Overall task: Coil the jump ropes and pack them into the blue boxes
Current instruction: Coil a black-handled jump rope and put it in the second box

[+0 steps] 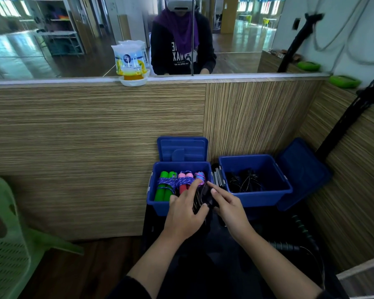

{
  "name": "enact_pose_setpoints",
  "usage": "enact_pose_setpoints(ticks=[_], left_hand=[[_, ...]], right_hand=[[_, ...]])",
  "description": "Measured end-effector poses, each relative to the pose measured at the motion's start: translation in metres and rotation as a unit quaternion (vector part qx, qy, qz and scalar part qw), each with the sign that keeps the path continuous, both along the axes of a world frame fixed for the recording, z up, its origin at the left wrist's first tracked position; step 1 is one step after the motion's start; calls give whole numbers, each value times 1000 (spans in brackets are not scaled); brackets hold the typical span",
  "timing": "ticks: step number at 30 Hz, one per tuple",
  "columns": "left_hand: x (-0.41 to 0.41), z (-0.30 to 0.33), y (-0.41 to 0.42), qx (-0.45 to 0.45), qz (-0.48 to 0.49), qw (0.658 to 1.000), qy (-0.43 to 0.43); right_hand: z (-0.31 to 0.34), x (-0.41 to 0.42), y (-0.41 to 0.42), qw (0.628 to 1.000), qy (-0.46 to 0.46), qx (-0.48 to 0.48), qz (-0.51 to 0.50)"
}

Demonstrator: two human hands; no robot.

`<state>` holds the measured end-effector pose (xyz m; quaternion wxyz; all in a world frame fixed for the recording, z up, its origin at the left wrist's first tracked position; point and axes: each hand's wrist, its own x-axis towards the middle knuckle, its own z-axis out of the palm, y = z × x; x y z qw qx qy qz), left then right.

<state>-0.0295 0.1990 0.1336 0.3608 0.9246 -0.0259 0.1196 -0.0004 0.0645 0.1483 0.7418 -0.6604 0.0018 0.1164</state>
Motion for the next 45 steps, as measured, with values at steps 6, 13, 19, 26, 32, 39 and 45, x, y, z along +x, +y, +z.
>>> enact_pose_setpoints(ticks=[6,13,19,26,32,39,45], left_hand=[[-6,1,2,22,-45,999,20],[-11,9,-6,17,-57,997,55],[-5,1,-7,32,-25,998,53],[-8,0,-9,15,-17,998,54],[-2,-1,-8,-60,-4,997,48],[11,-6,-6,-100,56,992,58],[19,-9,-8,-258,153,947,116]], right_hand=[[0,1,-1,999,-24,-20,-41],[-5,-2,4,998,-34,-19,-52],[-8,-3,4,996,-52,-25,-64],[-9,-6,1,998,-44,-22,-37],[4,0,4,996,57,59,27],[-4,0,7,991,58,120,6],[-25,-23,19,989,106,77,67]])
